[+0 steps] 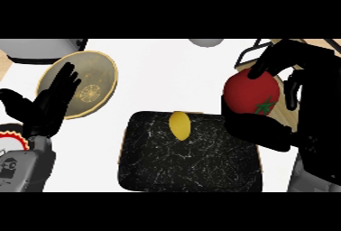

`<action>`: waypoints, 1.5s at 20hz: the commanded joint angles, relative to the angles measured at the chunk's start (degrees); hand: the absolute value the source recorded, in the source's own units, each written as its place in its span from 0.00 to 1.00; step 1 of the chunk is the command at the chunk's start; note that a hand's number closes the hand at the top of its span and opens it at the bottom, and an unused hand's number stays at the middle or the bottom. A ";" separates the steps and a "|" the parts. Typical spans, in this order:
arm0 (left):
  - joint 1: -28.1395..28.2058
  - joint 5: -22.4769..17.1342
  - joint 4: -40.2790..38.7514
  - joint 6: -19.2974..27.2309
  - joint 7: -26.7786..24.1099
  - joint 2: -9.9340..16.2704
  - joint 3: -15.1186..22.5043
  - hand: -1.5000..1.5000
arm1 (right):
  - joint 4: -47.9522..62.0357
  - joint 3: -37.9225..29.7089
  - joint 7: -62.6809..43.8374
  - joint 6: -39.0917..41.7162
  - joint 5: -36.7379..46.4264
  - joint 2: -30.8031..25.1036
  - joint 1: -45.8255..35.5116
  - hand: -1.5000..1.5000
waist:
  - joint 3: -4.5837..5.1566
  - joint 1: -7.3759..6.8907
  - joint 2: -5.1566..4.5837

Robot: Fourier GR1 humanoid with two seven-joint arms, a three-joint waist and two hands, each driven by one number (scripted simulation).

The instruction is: Pick the tomato from the tray and place it in the tiered shelf

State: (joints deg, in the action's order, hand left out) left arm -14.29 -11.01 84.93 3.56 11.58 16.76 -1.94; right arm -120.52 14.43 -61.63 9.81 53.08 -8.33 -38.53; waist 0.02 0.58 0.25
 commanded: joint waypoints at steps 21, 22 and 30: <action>-0.37 2.00 0.51 -1.79 0.79 -2.23 -1.88 0.50 | 11.43 -38.86 28.58 -0.29 -22.89 -14.79 17.63 1.00 | -0.03 -0.50 -0.26; -0.29 3.24 -0.11 -0.74 -0.46 -3.43 -1.28 0.50 | 14.84 -39.70 28.66 0.56 -23.96 -17.11 14.28 1.00 | -0.02 -0.59 -0.27; -0.12 4.26 3.82 -0.74 2.37 -5.01 -1.04 0.50 | 15.41 -42.25 33.78 -0.14 -26.94 -17.78 19.90 1.00 | -0.03 -0.47 -0.21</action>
State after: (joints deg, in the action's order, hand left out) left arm -13.39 -7.56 87.53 1.92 12.97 13.22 -3.46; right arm -105.52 -26.14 -30.63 10.19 27.88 -25.96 -21.27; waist 0.00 0.02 0.01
